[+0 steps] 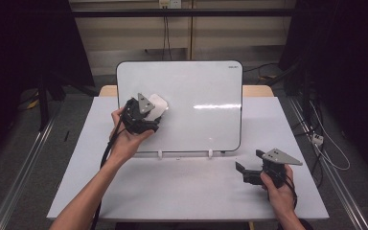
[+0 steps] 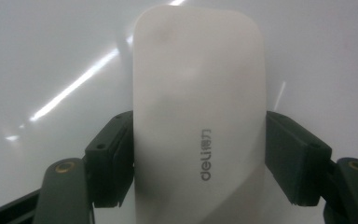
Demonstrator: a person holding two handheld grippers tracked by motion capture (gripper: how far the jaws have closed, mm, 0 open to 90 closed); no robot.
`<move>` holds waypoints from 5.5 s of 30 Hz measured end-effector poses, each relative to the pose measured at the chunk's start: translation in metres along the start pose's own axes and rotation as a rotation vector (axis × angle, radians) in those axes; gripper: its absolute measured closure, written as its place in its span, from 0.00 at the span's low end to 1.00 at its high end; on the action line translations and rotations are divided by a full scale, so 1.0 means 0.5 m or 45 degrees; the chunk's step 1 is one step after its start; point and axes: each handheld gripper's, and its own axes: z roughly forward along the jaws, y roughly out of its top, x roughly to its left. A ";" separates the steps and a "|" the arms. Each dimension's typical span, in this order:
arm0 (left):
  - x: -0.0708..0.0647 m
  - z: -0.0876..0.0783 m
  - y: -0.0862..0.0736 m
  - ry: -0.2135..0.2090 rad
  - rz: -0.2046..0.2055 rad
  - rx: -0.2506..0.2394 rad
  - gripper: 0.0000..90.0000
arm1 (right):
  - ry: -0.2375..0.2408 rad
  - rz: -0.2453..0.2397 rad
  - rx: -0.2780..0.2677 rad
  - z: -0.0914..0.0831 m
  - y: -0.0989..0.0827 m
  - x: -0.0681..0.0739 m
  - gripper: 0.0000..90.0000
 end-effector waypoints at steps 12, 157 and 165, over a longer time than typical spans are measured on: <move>0.021 -0.007 -0.017 0.019 -0.090 -0.031 0.33 | 0.001 -0.003 0.002 0.003 0.001 0.003 0.08; -0.071 -0.041 0.037 -0.155 -0.043 -0.215 0.35 | 0.005 -0.001 0.007 0.011 0.005 0.005 0.08; -0.095 -0.028 0.033 -0.145 0.016 -0.159 0.35 | 0.022 -0.012 0.004 0.005 0.003 0.007 0.08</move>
